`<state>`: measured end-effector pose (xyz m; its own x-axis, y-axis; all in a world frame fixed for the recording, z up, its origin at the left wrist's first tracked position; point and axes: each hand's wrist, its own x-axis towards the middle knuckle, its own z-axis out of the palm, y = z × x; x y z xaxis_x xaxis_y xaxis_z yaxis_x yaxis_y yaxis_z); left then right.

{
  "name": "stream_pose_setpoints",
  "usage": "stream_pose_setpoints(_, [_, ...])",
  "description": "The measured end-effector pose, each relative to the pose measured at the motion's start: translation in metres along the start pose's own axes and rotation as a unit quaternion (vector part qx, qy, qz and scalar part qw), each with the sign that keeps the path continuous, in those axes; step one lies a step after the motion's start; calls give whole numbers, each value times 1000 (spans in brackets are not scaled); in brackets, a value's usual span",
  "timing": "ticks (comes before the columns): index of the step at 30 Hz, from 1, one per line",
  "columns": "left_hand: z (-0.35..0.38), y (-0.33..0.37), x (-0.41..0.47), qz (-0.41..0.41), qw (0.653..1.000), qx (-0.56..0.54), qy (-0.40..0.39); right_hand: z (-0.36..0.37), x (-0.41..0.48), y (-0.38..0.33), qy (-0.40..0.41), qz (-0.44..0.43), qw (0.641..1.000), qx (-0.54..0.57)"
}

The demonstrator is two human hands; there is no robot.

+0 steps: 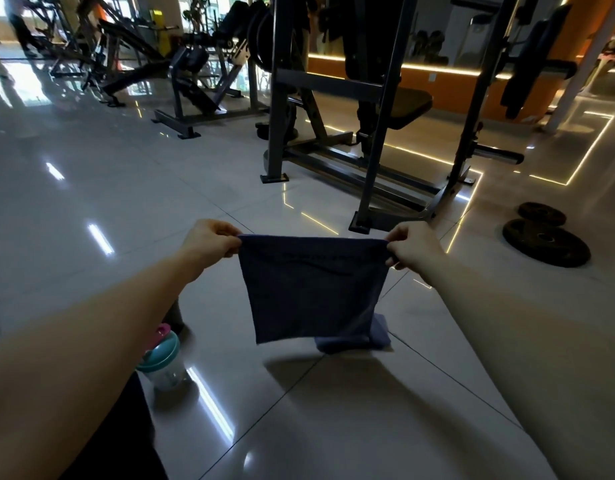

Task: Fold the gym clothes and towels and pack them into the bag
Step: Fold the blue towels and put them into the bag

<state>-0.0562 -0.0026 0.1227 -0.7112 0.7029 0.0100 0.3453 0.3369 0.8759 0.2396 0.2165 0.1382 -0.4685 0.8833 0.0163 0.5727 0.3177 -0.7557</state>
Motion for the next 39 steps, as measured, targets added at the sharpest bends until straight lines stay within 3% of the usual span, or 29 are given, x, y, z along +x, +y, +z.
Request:
stream_pose_setpoints(8, [-1, -28, -40, -25, 995, 67, -67, 19, -35, 26, -130, -35, 987, -86])
stream_pose_setpoints(12, [20, -70, -90, -68, 977, 127, -155, 42, -72, 68, -236, -13, 964, -118])
stream_pose_setpoints(17, [52, -131, -155, -165, 953, 110, -231, 55, -119, 112, -411, 63, 888, -196])
stream_pose_setpoints(22, [81, -173, -202, -248, 858, 165, -418, 72, -158, 151, -504, 97, 811, -282])
stream_pose_setpoints(26, [86, -187, -220, -283, 805, 191, -485, 85, -186, 175, -578, 155, 752, -277])
stream_pose_setpoints(28, [87, -192, -219, -289, 803, 197, -483, 87, -193, 185, -609, 193, 728, -250])
stream_pose_setpoints(31, [92, -201, -208, -279, 850, 184, -408, 87, -192, 200, -592, 203, 747, -223])
stream_pose_setpoints(36, [118, -219, -189, -193, 943, 123, -243, 86, -173, 219, -477, 162, 844, -185])
stream_pose_setpoints(39, [134, -228, -183, -168, 963, 131, -167, 95, -159, 224, -404, 105, 888, -191])
